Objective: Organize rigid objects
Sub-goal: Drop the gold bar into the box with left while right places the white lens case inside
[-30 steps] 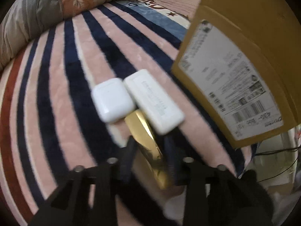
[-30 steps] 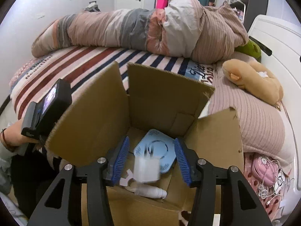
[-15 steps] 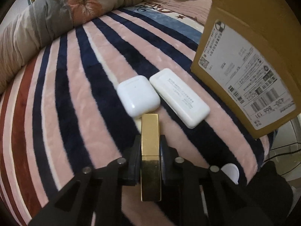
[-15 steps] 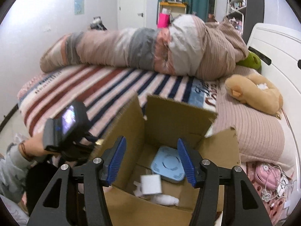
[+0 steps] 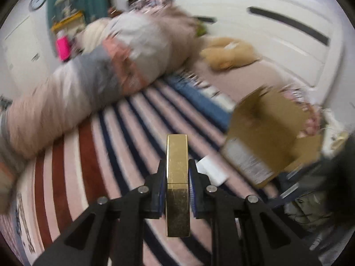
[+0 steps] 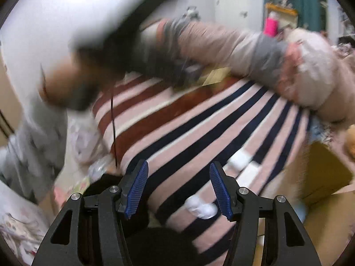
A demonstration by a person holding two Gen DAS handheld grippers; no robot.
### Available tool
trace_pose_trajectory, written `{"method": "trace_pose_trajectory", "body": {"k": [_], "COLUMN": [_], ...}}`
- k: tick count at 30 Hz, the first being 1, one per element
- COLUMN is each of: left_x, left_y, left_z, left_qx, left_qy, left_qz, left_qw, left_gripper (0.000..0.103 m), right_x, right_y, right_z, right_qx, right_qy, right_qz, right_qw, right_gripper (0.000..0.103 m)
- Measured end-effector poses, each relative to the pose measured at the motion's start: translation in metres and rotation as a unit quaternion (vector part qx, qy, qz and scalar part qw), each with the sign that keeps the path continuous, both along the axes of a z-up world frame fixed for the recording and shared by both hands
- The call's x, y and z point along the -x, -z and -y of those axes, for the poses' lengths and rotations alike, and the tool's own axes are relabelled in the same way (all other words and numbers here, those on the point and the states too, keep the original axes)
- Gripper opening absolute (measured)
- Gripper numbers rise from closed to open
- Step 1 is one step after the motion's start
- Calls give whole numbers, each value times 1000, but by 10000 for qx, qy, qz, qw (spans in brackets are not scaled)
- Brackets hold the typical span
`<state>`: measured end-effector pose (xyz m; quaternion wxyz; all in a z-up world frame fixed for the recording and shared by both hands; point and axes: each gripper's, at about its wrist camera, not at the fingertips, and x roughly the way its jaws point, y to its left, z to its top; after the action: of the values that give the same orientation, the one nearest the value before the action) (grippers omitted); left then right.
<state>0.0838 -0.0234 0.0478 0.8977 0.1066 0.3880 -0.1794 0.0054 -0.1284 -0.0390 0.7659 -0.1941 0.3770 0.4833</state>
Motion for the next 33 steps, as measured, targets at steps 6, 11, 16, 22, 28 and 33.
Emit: {"method": "trace_pose_trajectory", "body": {"k": [6,11,16,22,28,33], "left_x": [-8,-25,-52,-50,-47,-41], "left_y": [-44,-32,14,33,16,9], "left_z": [91,175,217,216,171,105], "left_qx": [268,185,-169,-272,196,321], "left_qy": [1185,1848,1986,1992,1580,871], "left_qz": [-95,-576,-1131,-1267,-942,-554], "left_qw": [9926,9809,9734,9713,9827,9941], "left_gripper": [15,15,15,39,59,65], "right_x": [-6,-26,-42,-46,-48,-56], "right_y": [75,115,125,128,129,131], "right_z": [-18,-14,-3,-2,-8,-14], "right_qx": [952,1678,1718,1524,1464,1246], "right_qy": [-63,77,254,234,297,343], "right_qz": [-153,224,75,-31,-14,-9], "right_qw": [9953,9855,9848,9880,9888,9916], "right_gripper": [54,54,52,26,27,31]}}
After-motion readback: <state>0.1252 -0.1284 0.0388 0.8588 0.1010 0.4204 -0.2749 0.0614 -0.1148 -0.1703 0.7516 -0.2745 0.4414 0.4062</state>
